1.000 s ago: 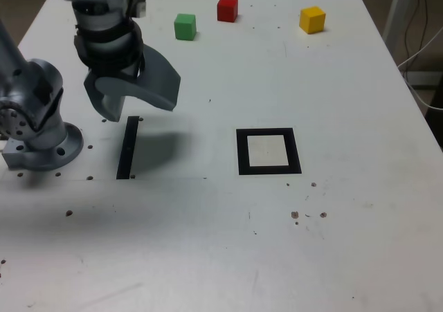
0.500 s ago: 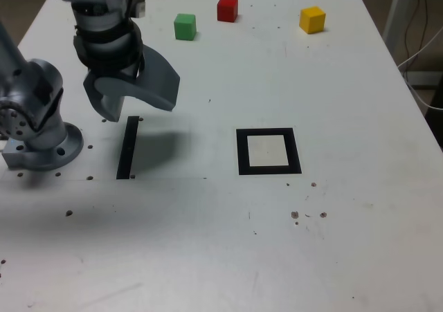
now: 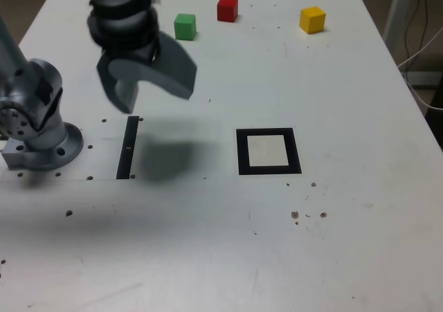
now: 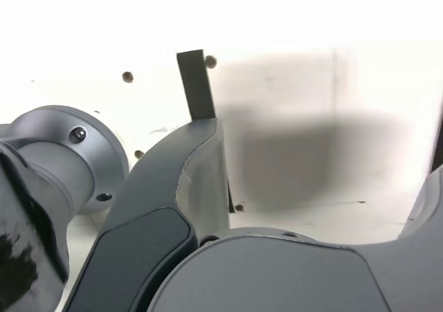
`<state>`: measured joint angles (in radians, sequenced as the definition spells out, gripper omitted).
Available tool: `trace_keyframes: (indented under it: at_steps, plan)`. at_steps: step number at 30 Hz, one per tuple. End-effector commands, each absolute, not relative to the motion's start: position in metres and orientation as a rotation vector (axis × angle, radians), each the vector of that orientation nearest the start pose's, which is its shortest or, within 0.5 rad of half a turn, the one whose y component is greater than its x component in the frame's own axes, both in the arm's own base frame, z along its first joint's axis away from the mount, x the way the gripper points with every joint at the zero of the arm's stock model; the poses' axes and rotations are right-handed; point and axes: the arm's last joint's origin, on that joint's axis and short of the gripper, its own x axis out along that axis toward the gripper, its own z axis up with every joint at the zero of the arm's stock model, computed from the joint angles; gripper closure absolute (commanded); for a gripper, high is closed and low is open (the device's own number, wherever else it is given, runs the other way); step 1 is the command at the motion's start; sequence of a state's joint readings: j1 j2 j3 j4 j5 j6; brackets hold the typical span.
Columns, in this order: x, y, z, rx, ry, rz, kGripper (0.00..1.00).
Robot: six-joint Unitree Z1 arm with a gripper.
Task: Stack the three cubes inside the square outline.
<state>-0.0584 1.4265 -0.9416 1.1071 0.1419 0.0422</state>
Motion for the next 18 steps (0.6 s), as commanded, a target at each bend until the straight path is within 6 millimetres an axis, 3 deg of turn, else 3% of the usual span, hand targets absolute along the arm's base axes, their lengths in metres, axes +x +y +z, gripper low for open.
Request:
trace_keyframes:
  at_steps: [1, 9, 18]
  plan:
    - [0.176, 0.002, 0.286, 0.199, 1.581, 0.032, 0.01]
    - [0.205, 0.024, 0.311, 0.232, 1.572, 0.027, 0.01]
    - [0.224, 0.059, 0.331, 0.247, 1.596, 0.048, 0.01]
